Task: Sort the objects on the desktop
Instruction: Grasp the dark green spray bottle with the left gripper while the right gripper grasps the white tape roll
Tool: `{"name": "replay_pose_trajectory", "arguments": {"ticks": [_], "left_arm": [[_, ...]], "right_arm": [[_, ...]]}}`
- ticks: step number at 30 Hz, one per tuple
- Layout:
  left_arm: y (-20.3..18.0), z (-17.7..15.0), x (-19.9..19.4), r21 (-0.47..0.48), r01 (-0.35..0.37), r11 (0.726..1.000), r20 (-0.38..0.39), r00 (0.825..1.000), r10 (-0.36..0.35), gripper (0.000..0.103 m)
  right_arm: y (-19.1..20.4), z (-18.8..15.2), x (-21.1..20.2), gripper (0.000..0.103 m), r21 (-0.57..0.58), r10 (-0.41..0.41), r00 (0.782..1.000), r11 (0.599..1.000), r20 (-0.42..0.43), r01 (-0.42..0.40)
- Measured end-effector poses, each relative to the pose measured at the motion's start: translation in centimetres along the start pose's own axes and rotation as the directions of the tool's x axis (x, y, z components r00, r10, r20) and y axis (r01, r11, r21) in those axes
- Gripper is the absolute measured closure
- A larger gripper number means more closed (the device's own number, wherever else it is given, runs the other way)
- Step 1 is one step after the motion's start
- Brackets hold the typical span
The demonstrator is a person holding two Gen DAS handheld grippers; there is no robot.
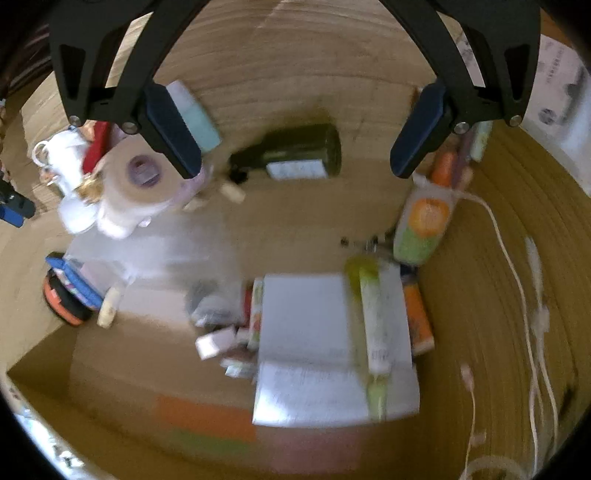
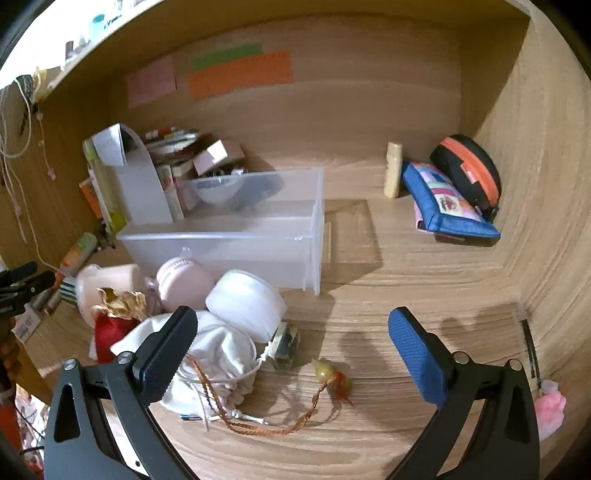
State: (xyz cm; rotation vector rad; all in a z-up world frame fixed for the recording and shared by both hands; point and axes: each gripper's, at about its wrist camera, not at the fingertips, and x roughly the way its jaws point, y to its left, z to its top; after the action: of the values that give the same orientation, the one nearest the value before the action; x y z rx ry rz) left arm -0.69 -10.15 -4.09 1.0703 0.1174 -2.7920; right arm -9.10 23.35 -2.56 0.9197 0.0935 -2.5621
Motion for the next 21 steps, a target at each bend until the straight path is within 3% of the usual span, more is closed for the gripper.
{"name": "replay_pose_trajectory", "arguments": {"ticks": [4, 11, 14, 18, 21], "left_arm": [[-0.3, -1.0, 2.6, -0.005, 0.028, 1.000, -0.084, 0.996, -0.028, 0.000], [-0.5, -0.9, 5.8, -0.003, 0.000, 1.000, -0.153, 0.988, -0.001, 0.000], [0.2, -0.1, 6.9, -0.036, 0.038, 0.999, -0.206, 0.977, -0.045, 0.000], [-0.2, 0.3, 8.0, 0.005, 0.018, 1.000, -0.237, 0.971, -0.017, 0.000], [-0.2, 0.6, 8.4, 0.026, 0.019, 0.999, -0.235, 0.972, -0.013, 0.000]], "right_arm": [[0.2, -0.1, 1.6, 0.000, -0.012, 0.005, 0.999, 1.000, -0.042, -0.005], [0.3, 0.4, 4.7, 0.000, -0.009, 0.034, 0.992, 0.999, -0.124, -0.035], [0.3, 0.8, 6.1, 0.001, 0.003, 0.063, 0.985, 0.998, -0.160, -0.064], [0.5, 0.6, 7.6, 0.002, 0.012, 0.095, 0.975, 0.995, -0.199, -0.095], [0.8, 0.4, 8.6, 0.012, 0.012, 0.094, 0.972, 0.996, -0.216, -0.094]]}}
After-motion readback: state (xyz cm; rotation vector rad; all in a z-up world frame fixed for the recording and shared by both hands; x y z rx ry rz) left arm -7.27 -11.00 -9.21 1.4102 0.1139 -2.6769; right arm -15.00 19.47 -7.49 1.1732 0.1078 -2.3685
